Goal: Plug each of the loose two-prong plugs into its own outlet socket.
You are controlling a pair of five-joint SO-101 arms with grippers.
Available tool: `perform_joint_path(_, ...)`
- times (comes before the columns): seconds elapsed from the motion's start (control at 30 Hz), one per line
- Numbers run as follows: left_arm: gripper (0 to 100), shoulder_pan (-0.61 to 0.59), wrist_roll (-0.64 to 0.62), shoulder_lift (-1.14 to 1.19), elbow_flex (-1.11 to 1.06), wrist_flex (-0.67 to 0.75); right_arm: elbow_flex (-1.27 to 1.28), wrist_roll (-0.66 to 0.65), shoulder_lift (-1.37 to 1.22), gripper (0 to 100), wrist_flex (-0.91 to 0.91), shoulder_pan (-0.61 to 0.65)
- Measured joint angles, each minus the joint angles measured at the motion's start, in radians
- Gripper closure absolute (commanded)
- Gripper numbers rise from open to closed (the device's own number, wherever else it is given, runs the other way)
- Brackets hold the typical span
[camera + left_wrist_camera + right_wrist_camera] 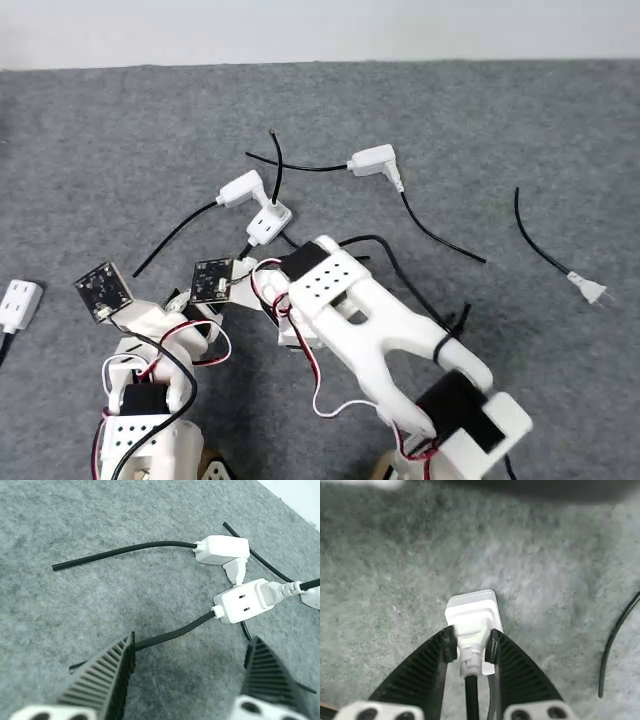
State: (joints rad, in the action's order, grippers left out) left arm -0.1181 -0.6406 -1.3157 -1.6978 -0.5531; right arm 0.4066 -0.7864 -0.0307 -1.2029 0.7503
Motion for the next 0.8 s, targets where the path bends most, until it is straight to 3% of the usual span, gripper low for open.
perform_joint_path(0.4, 67, 0.000, 0.000, 0.000, 0.000, 0.000, -0.017, 0.002, -0.037, 96.9, 0.021, 0.000)
perform_joint_path(0.63, 67, 0.000, 0.000, 0.000, 0.000, 0.000, -0.014, 0.080, -0.021, 64.8, -0.011, 0.029)
perform_joint_path(0.8, 67, 0.000, 0.000, 0.000, 0.000, 0.000, -0.040, 0.089, 0.028, 60.1, -0.078, 0.058)
